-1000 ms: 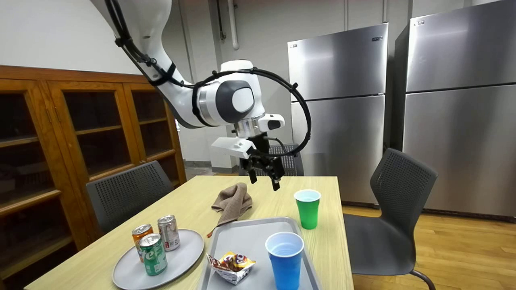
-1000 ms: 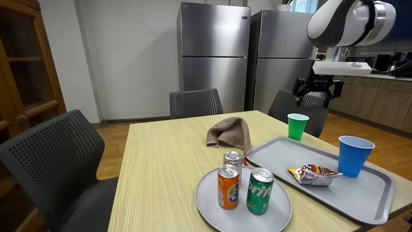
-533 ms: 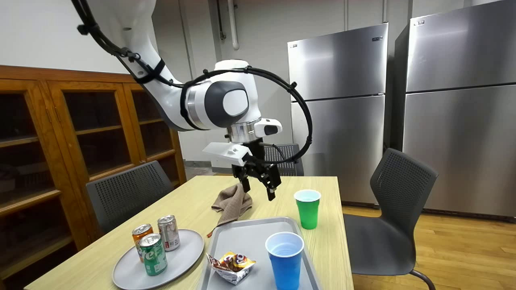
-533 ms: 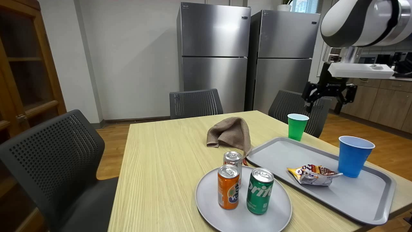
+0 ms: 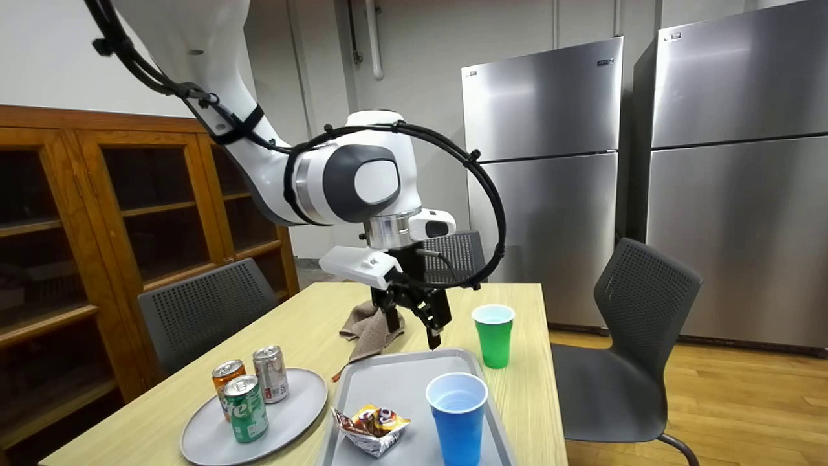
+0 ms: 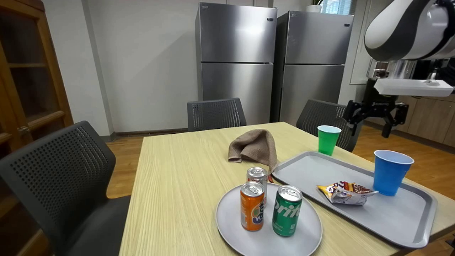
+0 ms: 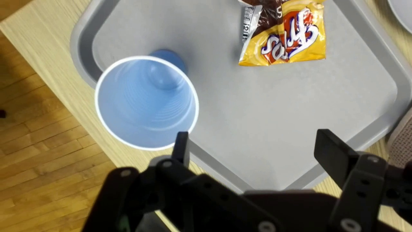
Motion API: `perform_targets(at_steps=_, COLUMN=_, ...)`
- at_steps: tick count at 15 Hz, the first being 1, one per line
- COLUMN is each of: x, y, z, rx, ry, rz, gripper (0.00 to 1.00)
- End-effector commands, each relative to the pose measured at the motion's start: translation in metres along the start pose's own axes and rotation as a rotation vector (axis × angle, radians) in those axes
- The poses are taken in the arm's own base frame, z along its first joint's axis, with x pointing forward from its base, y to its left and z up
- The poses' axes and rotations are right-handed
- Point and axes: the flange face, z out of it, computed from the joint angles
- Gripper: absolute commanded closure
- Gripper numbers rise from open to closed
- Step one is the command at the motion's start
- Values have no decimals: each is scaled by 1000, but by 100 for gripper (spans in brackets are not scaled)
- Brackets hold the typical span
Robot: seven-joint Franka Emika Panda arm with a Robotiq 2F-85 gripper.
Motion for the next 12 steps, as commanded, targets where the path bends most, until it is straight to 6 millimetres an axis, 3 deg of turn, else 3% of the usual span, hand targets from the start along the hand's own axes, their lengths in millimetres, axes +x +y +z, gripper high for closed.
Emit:
perform_targets(at_steps=1, x=-9, y=8, z=6, rx=-18, ry=-10, rz=11, gripper=0)
perform_targets(at_steps=12, x=-8, y=18, z=50, rx=-43, ry=1, rz=132, gripper=0)
